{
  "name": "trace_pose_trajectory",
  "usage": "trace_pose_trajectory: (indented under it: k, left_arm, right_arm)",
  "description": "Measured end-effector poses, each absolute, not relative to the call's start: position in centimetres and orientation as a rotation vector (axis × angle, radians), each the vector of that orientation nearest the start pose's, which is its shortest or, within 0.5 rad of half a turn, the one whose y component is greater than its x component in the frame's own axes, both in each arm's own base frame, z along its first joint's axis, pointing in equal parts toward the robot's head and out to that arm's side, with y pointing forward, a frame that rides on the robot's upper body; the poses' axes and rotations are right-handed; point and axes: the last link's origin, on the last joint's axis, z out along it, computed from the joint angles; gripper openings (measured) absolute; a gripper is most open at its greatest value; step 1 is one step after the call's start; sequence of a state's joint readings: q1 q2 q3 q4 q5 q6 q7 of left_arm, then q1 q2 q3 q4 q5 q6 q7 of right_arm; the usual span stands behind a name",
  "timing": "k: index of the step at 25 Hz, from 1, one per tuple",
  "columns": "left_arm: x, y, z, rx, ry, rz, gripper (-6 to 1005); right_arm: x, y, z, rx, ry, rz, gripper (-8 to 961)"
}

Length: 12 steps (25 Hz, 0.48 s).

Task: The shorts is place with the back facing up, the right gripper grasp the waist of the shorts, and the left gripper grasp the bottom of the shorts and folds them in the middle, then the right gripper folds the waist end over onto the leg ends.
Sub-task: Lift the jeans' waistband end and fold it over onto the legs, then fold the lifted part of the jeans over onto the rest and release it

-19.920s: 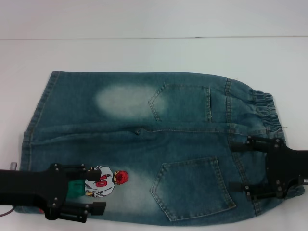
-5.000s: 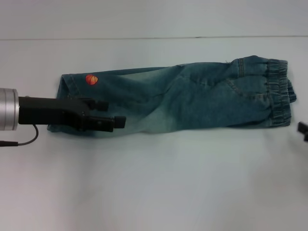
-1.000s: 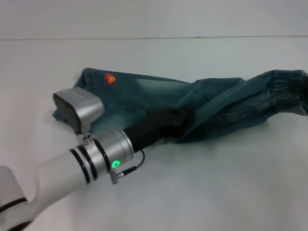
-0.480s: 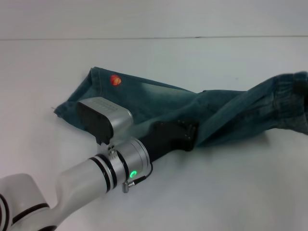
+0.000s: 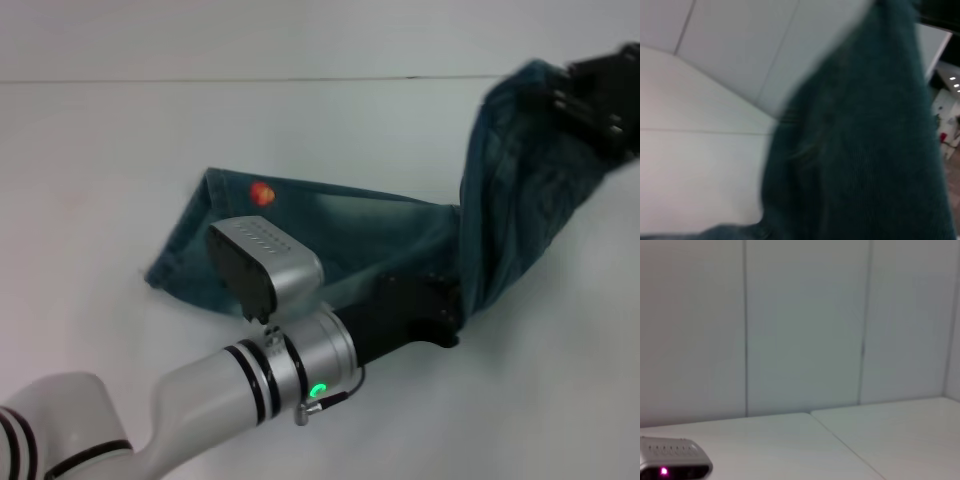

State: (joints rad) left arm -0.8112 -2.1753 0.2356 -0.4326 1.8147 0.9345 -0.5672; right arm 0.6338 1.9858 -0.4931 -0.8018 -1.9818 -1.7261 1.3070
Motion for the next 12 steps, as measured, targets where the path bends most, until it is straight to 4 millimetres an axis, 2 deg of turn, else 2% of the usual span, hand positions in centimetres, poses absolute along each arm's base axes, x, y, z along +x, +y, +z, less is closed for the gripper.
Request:
trace_pose_trajectory:
  k: [4, 8, 10, 12]
  left_arm:
    - [-15.9, 28.6, -19.3, -2.513, -0.855, -0.937, 54]
    - [-15.4, 29.5, -19.1, -2.461, -0.854, -0.936, 56]
    - [-15.9, 30.2, -18.9, -2.420, -0.844, -0.905, 57]
    - [-17.4, 31.3, -17.9, -2.338, -0.836, -0.875, 59]
  right_arm:
    - [20.0, 38.4, 6.4, -2.704, 0.108, 0.784, 46]
    - [17.8, 39.2, 3.8, -2.787, 0.056, 0.759, 46]
    - [17.1, 39.4, 2.6, -2.818, 0.041, 0.721, 46]
    - [16.9, 39.4, 1.9, -2.836, 0.039, 0.698, 46]
